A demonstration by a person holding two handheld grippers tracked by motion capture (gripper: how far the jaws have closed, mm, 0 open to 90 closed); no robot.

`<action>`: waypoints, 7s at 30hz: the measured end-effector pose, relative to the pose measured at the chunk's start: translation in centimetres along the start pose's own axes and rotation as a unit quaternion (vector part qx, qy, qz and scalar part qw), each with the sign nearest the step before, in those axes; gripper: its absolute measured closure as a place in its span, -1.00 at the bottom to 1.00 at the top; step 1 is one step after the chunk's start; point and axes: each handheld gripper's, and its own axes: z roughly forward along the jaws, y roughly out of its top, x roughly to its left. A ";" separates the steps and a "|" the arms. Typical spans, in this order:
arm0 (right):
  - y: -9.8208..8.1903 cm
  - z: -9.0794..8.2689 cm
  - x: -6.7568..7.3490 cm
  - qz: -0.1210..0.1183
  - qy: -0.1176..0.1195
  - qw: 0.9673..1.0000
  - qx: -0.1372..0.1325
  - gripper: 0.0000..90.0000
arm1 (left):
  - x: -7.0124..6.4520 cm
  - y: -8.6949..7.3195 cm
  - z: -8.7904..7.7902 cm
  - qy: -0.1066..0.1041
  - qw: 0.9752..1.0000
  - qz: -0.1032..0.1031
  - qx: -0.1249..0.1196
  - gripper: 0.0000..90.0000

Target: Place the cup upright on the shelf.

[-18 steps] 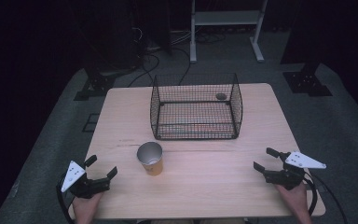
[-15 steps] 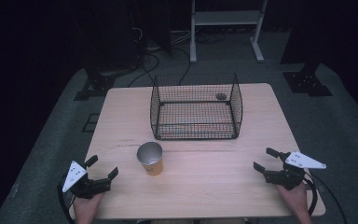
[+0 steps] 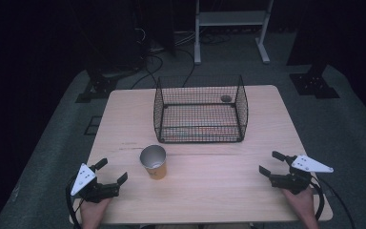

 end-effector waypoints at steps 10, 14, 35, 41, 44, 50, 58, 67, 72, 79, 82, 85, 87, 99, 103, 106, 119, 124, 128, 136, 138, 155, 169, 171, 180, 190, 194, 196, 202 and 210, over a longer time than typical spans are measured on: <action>0.0 0.0 0.1 -0.001 -0.001 1.000 0.002 -0.63 | -0.9 0.3 0.6 -0.019 1.000 0.012 -0.004 -0.96; 0.0 0.1 0.1 -0.002 -0.002 1.000 0.004 -0.63 | -1.5 0.3 1.0 -0.036 0.999 0.020 0.001 -0.96; 0.0 0.1 0.0 0.002 -0.002 1.000 0.003 -0.63 | -3.9 1.1 2.7 -0.089 0.995 0.034 0.007 -0.96; 0.0 0.1 0.0 0.003 -0.003 1.000 0.003 -0.63 | -4.4 1.2 3.5 -0.099 0.995 0.031 0.016 -0.96; 0.0 0.1 0.0 0.003 -0.003 1.000 0.003 -0.63 | -4.5 1.2 3.7 -0.101 0.994 0.035 0.018 -0.96; 0.0 0.1 0.0 0.002 -0.002 1.000 0.003 -0.63 | -5.2 1.6 4.7 -0.101 0.994 0.039 0.019 -0.96; 0.0 0.1 0.0 0.003 0.002 1.000 0.004 -0.63 | -5.6 1.9 6.0 -0.092 0.995 0.039 0.030 -0.96; 0.0 0.1 0.0 0.002 0.004 1.000 0.004 -0.63 | -5.9 2.2 7.0 -0.095 0.994 0.039 0.033 -0.96; 0.0 0.1 0.0 0.002 0.005 1.000 0.003 -0.63 | -6.1 2.2 7.4 -0.092 0.995 0.039 0.028 -0.96; 0.0 0.1 0.0 0.003 0.007 1.000 0.003 -0.63 | -6.0 2.3 7.8 -0.089 0.995 0.033 0.027 -0.96; 0.0 0.1 0.0 0.003 0.007 1.000 0.003 -0.63 | -6.1 2.5 8.0 -0.091 0.995 0.033 0.028 -0.96; 0.0 0.1 0.0 0.003 0.008 1.000 0.002 -0.63 | -6.2 2.7 8.3 -0.091 0.995 0.036 0.028 -0.96; 0.0 0.1 0.0 0.003 0.008 1.000 0.002 -0.63 | -6.2 2.7 8.4 -0.091 0.995 0.034 0.027 -0.96; 0.0 0.1 0.0 0.003 0.008 1.000 0.002 -0.63 | -6.2 2.8 8.6 -0.099 0.994 0.035 0.019 -0.79; 0.0 0.1 0.0 0.004 0.008 1.000 0.002 -0.63 | -6.3 2.8 8.5 -0.097 0.994 0.040 0.017 -0.73; 0.0 0.1 0.0 0.003 0.009 1.000 0.001 -0.63 | -6.2 2.8 8.5 -0.098 0.994 0.039 0.019 -0.72; 0.0 0.1 0.0 0.005 0.009 1.000 0.001 -0.63 | -6.3 3.5 8.4 -0.106 0.994 0.034 0.015 -0.71; 0.0 0.1 0.0 0.005 0.008 1.000 0.001 -0.63 | -6.4 4.1 8.5 -0.113 0.993 0.035 0.009 -0.70; 0.0 0.1 0.0 0.003 0.009 1.000 0.001 -0.63 | -6.6 4.9 8.5 -0.121 0.992 0.036 0.003 -0.70; 0.0 0.1 0.0 0.006 0.009 1.000 0.001 -0.63 | -6.8 6.4 9.1 -0.135 0.990 0.037 -0.006 -0.70; 0.0 0.1 0.0 0.007 0.010 1.000 0.001 -0.63 | -6.9 6.8 9.4 -0.139 0.990 0.036 -0.004 -0.70; 0.0 0.1 -0.1 0.012 0.016 1.000 -0.001 -0.63 | -7.3 9.4 11.8 -0.163 0.985 0.046 -0.008 -0.70; 0.0 0.1 -0.1 0.013 0.019 1.000 -0.001 -0.63 | -7.5 12.1 13.9 -0.182 0.982 0.049 -0.012 -0.70; 0.0 0.1 -0.1 0.014 0.021 1.000 -0.001 -0.63 | -7.6 12.5 14.2 -0.183 0.982 0.049 -0.016 -0.70; 0.0 0.1 -0.2 0.013 0.022 1.000 -0.003 -0.63 | -7.5 14.1 16.1 -0.192 0.980 0.051 -0.012 -0.70; 0.0 0.1 -0.2 0.013 0.022 1.000 -0.005 -0.63 | -7.3 15.4 18.0 -0.201 0.978 0.046 -0.009 -0.70; 0.0 0.0 -0.2 0.012 0.023 1.000 -0.005 -0.63 | -7.1 15.9 18.9 -0.203 0.978 0.047 -0.007 -0.70; 0.0 0.1 -0.2 0.012 0.024 1.000 -0.004 -0.63 | -7.0 16.4 19.4 -0.205 0.978 0.042 -0.011 -0.70; 0.0 0.1 -0.1 0.011 0.024 1.000 -0.004 -0.63 | -7.0 17.2 20.5 -0.203 0.978 0.046 -0.009 -0.70; 0.0 0.0 -0.2 0.011 0.025 1.000 -0.007 -0.63 | -6.8 17.9 22.4 -0.209 0.977 0.046 -0.001 -0.70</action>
